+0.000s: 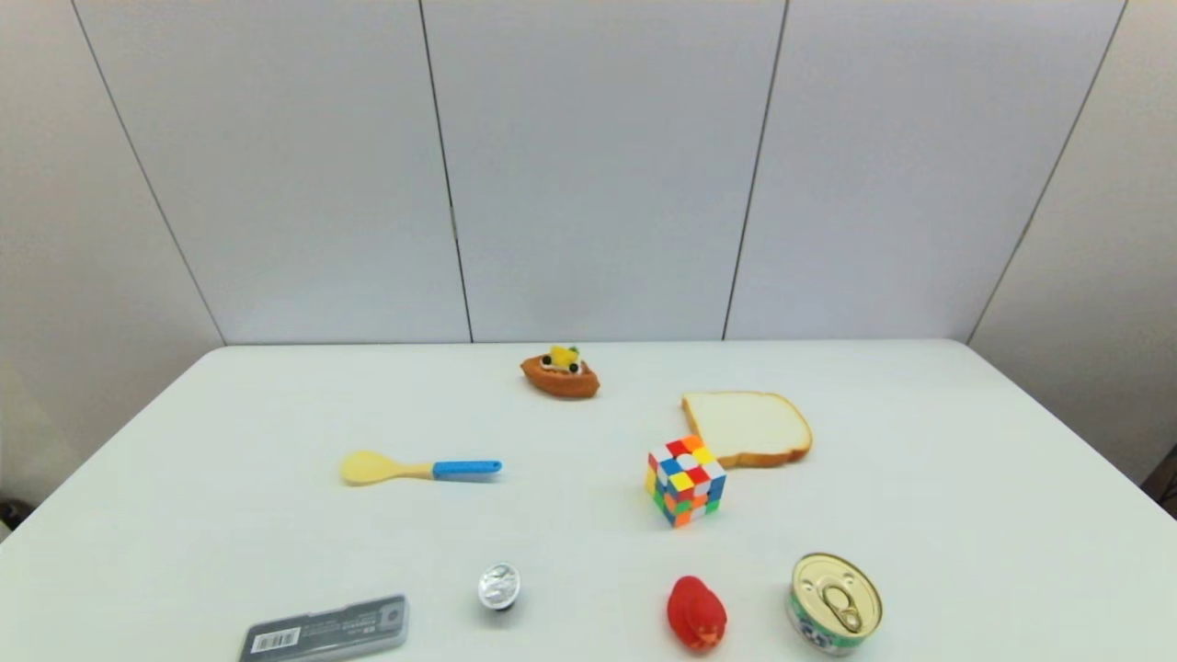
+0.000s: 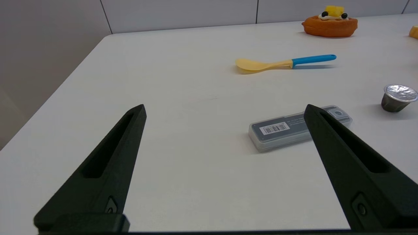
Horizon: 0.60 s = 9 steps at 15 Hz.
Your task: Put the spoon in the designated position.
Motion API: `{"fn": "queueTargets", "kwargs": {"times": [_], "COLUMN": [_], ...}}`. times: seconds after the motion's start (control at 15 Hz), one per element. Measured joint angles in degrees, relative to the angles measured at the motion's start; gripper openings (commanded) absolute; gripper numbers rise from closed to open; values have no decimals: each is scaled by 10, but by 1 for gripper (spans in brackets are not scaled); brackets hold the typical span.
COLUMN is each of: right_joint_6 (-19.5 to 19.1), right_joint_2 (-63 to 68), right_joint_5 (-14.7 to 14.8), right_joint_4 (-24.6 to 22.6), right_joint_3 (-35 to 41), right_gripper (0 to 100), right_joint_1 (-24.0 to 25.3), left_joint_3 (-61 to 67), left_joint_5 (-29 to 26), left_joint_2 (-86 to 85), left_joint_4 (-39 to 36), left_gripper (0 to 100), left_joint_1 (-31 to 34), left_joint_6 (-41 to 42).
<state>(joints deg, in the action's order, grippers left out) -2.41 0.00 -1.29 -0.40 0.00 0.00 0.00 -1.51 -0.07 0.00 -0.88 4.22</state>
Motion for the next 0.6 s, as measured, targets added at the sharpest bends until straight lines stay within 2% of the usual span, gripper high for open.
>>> {"fn": "queueTargets", "kwargs": {"times": [0.2,0.6], "right_joint_6": [16,17], "right_joint_2": [0,0], "right_joint_5": [5,4], "right_joint_4": [0,0], "right_joint_3": [0,0], "right_gripper": [100,100], "right_joint_1": [0,0], "left_joint_3": [0,0], "left_joint_5": [0,0], "left_joint_2": [0,0], "left_joint_4": [0,0], "left_gripper": [100,100], "left_joint_1": [0,0], "left_joint_6": [0,0]}}
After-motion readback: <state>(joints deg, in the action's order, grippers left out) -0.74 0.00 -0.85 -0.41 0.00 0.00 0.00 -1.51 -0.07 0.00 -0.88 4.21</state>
